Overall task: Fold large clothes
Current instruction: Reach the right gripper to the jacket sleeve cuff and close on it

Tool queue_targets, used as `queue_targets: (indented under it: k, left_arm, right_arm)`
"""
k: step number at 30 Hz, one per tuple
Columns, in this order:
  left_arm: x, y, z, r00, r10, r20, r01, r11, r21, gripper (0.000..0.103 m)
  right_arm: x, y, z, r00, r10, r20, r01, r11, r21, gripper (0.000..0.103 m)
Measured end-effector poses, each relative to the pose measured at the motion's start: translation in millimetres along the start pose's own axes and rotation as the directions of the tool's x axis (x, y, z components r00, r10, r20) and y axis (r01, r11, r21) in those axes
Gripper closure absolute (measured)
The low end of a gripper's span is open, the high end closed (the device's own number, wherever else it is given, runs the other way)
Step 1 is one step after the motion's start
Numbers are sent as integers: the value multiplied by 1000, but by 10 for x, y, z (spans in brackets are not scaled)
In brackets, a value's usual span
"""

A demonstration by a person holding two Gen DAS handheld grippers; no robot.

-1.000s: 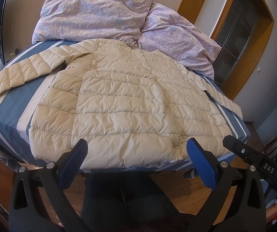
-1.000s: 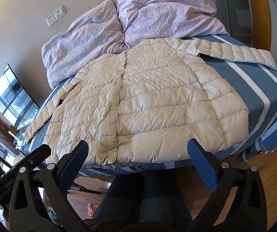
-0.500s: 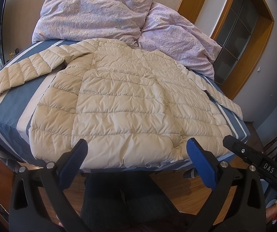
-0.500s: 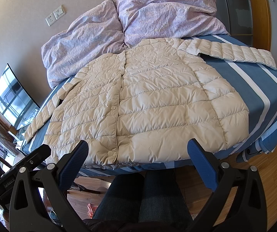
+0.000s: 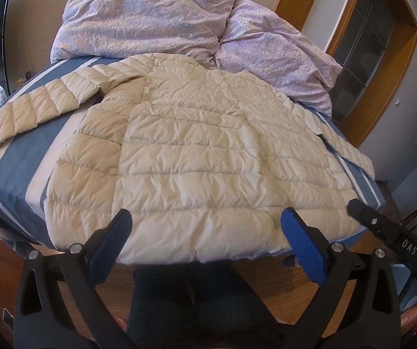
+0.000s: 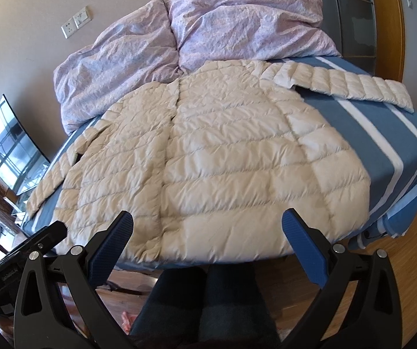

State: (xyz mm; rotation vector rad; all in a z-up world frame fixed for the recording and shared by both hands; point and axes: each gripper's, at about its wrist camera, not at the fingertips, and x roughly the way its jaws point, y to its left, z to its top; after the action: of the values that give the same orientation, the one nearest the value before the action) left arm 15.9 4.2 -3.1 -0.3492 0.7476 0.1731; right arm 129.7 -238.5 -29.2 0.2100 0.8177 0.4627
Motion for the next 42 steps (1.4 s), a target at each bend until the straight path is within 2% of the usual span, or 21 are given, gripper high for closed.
queue_targets:
  k: [8, 11, 15, 17, 19, 23, 28, 32, 36, 38, 42]
  left_arm:
    - [305, 130, 399, 992, 129, -12, -128, 991, 45, 2]
    - [420, 184, 595, 985, 170, -9, -169, 984, 56, 2]
    - [617, 225, 842, 976, 217, -12, -215, 974, 77, 2]
    - [716, 242, 916, 973, 231, -22, -228, 970, 86, 2]
    - [835, 270, 990, 968, 248, -39, -244, 966, 92, 2]
    - [1040, 332, 1093, 960, 271, -69, -264, 960, 98, 2]
    - [1240, 401, 1150, 949, 297, -100, -288, 953, 97, 2]
    - [1342, 461, 1186, 942, 313, -118, -303, 948, 98, 2]
    - [1421, 497, 1216, 931, 343, -122, -330, 937, 115, 2]
    - [1462, 516, 1225, 927, 355, -125, -341, 933, 118, 2]
    - [1522, 526, 1231, 918, 375, -128, -360, 925, 125, 2]
  right_arm:
    - [286, -521, 487, 996, -83, 21, 82, 996, 29, 1]
    - [410, -846, 752, 988, -153, 12, 152, 986, 68, 1]
    - [604, -1446, 1099, 976, -215, -25, 215, 958, 190, 1]
    - [654, -1724, 1224, 969, -241, -46, 245, 937, 250, 1]
    - [694, -2090, 1370, 960, -273, -66, 279, 902, 329, 10]
    - [694, -2614, 1587, 936, -342, -81, 341, 831, 440, 14]
    - [675, -3243, 1858, 877, -472, -92, 448, 733, 512, 22]
    - [777, -3687, 1953, 849, -508, -148, 498, 673, 547, 32]
    - [847, -3959, 1926, 848, -498, -179, 499, 641, 583, 39]
    - [906, -4028, 1911, 854, -484, -192, 494, 638, 591, 44]
    - [1009, -4112, 1853, 843, -485, -231, 522, 636, 569, 56]
